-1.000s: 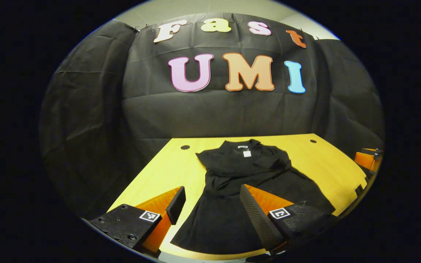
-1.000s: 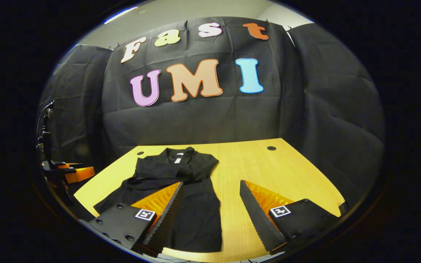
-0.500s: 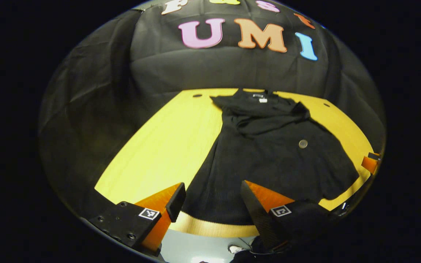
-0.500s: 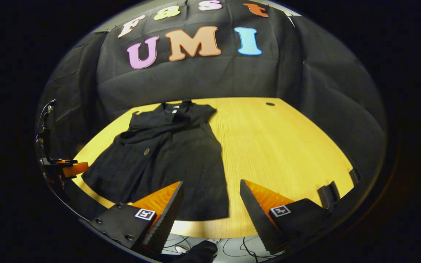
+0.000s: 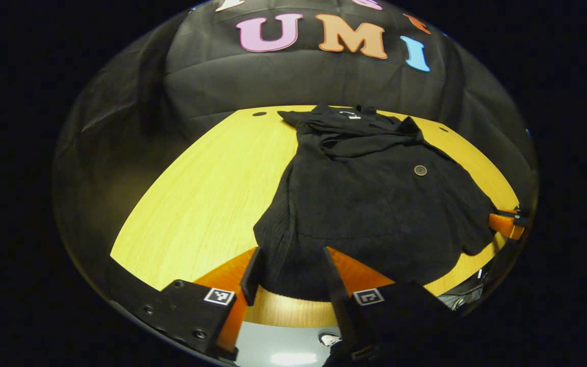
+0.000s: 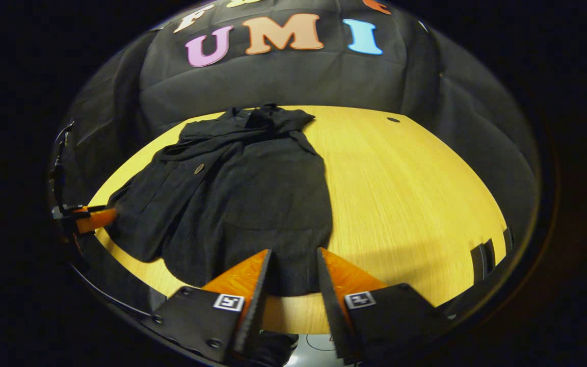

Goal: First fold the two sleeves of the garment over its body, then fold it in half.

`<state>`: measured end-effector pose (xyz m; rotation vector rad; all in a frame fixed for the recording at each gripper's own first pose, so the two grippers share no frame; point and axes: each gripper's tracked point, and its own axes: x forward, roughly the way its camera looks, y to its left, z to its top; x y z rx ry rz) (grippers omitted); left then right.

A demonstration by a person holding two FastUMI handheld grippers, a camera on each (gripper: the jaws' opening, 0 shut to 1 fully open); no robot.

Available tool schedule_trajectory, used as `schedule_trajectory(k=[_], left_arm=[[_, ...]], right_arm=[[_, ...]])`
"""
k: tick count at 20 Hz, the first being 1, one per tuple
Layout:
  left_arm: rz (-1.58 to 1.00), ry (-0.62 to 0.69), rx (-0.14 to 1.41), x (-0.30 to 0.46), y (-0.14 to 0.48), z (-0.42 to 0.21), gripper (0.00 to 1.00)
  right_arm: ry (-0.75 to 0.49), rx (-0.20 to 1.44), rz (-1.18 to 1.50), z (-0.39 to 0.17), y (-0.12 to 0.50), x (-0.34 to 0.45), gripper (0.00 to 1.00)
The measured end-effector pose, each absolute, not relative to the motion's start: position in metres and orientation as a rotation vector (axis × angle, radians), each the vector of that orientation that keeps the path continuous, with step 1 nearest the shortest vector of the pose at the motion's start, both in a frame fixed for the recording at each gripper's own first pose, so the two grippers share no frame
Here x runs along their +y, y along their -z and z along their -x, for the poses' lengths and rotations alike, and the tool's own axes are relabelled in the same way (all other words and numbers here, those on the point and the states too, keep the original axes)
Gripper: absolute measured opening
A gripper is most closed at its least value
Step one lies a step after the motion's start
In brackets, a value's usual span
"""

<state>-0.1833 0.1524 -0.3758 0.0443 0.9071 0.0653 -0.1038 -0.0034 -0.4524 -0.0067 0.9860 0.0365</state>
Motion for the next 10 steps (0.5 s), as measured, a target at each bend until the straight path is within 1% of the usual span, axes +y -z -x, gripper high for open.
schedule_trajectory(k=[2, 3, 4, 7, 10], left_arm=[[-0.082, -0.039, 0.905, 0.146, 0.376, 0.183, 0.27], [-0.107, -0.034, 0.913, 0.146, 0.377, 0.184, 0.06], [-0.121, -0.023, 0.918, 0.145, 0.375, 0.186, 0.01], [-0.085, 0.009, 0.944, 0.143, 0.371, 0.201, 0.00], [-0.037, 0.025, 0.982, 0.143, 0.365, 0.216, 0.00]], right_arm=[[-0.039, 1.001, -0.011, 0.101, 0.452, 0.000, 0.14], [-0.046, 1.023, -0.036, 0.103, 0.452, 0.002, 0.06], [-0.049, 1.030, -0.066, 0.104, 0.450, 0.002, 0.06], [-0.050, 1.063, -0.105, 0.115, 0.446, 0.002, 0.06], [-0.044, 1.075, -0.089, 0.143, 0.438, 0.005, 0.06]])
